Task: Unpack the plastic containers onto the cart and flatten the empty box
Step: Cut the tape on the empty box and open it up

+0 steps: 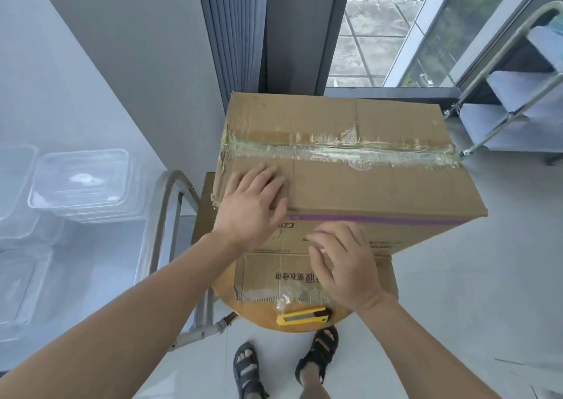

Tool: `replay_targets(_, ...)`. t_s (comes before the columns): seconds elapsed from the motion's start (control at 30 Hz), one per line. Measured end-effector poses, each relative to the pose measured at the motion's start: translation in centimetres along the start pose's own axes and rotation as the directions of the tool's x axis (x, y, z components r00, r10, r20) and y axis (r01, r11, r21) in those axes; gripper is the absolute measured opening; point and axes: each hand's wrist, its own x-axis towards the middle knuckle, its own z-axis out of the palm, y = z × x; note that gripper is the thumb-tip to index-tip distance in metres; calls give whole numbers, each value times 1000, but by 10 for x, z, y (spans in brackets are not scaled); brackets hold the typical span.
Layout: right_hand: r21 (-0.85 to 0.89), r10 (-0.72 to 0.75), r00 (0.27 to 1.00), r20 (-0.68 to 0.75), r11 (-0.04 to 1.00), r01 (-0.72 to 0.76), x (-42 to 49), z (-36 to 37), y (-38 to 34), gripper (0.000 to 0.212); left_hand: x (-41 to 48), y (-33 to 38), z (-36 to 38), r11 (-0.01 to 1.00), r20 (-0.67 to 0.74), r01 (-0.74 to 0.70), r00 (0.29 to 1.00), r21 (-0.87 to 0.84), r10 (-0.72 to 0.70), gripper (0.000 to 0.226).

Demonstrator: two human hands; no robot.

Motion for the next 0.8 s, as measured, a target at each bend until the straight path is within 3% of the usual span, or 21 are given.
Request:
replay_targets(0.07,36,8,1000,23,999,-8,-30,13,-1,12,-5,0,5,999,-68,-45,997,11,46,44)
replay_targets(0.17,72,99,965,243,990,-119,-75,39,9,8,-14,4,15,991,-174,-122,976,57,130,40)
replay_targets(0.3,-2,219,791,571,964,-266,-127,75,27,21,-40,21,35,960,-302,-259,912,106,280,45)
replay_targets(0.37,-49,258,691,675,950,-307,-143,88,34,23,-60,27,53,931,-291,-358,885,71,363,46)
replay_targets(0.5,-165,303,485,820,937,-308,-170,107,44,35,-111,19,100,911,-44,-411,911,-29,409,34)
replay_targets(0.57,-198,309,425,851,937,-287,-179,114,49,39,-132,11,123,947,145,-309,937,-83,318,32)
replay_targets(0.63,-206,304,418,856,942,-265,-186,121,55,38,-149,5,142,986,324,-138,932,-92,161,37)
replay_targets(0.73,-222,307,410,859,945,-241,-194,130,60,37,-165,0,160,994,535,80,844,-73,-29,42)
replay_targets(0.8,-230,308,415,856,946,-228,-198,135,63,36,-171,-1,170,987,680,160,726,-25,-100,43)
